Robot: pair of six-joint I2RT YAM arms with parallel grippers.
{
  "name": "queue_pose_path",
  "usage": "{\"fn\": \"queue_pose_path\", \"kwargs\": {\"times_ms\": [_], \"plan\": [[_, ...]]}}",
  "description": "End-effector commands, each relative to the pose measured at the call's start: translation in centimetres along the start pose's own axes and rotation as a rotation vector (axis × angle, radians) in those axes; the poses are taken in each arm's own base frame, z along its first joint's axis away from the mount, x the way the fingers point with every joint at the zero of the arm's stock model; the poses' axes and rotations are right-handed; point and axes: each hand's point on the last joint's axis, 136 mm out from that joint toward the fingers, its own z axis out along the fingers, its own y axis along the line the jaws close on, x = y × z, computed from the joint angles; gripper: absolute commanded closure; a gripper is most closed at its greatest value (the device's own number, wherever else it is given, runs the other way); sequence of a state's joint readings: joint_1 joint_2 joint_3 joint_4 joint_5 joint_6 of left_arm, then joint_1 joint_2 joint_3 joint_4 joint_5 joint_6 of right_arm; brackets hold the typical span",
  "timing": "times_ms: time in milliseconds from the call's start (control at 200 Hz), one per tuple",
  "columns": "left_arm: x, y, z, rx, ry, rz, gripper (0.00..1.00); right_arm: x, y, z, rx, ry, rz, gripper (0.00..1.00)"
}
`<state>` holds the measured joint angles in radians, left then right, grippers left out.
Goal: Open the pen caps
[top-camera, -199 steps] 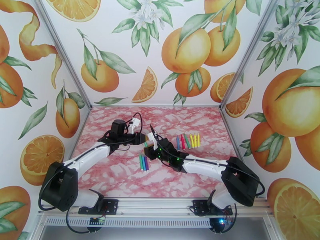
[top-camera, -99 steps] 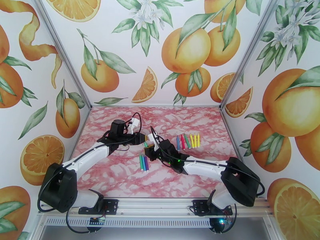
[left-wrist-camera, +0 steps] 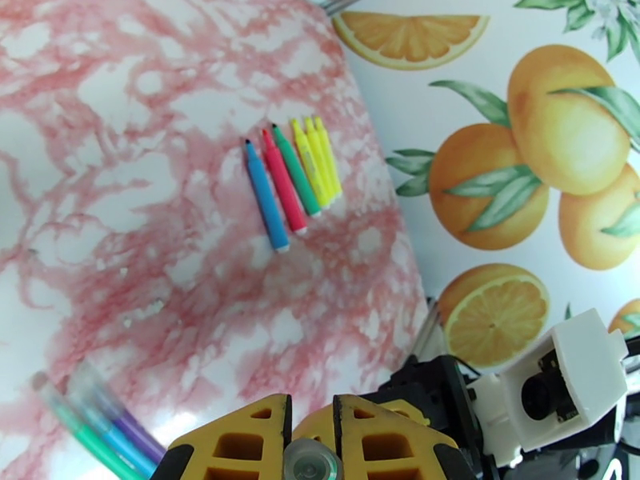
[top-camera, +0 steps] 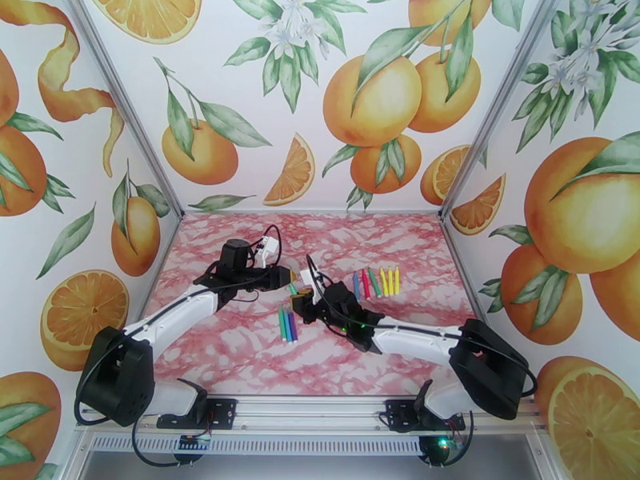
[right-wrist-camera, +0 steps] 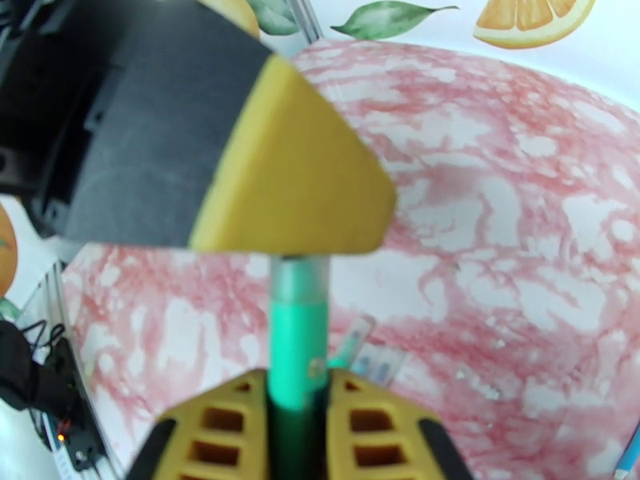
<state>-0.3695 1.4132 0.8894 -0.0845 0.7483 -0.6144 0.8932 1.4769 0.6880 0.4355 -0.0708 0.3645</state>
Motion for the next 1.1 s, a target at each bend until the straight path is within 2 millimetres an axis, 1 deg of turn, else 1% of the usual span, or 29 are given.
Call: {"fn": "queue_pose_path", "kwargs": {"times_ms": [0, 470, 846, 951, 1096], "plan": [[-6.7, 1.4, -2.8, -0.083, -0.255, 0.060, 1.00, 3.8, 0.0, -1.1, -0.024, 0.116, -0.027, 0.93], [-7.9, 2.2, -4.2, -0.085, -0.297, 0.019, 1.00, 3.2, 0.0, -1.6, -0.024, 0.077, -0.038, 0.95], [-8.5, 3.3, -3.9, -0.060, -0.304, -0.055, 1.00, 2.3, 0.3, -2.5, -0.035, 0.017, -0.049, 0.96], [-8.4, 3.5, -4.0, -0.075, -0.296, -0.050, 1.00, 1.9, 0.0, -2.8, -0.016, -0.002, -0.050, 0.96], [-7.5, 4.8, -4.6, -0.188, -0.256, -0.020, 1.00, 1.4, -1.3, -3.2, 0.061, -0.019, -0.049, 0.96]]}}
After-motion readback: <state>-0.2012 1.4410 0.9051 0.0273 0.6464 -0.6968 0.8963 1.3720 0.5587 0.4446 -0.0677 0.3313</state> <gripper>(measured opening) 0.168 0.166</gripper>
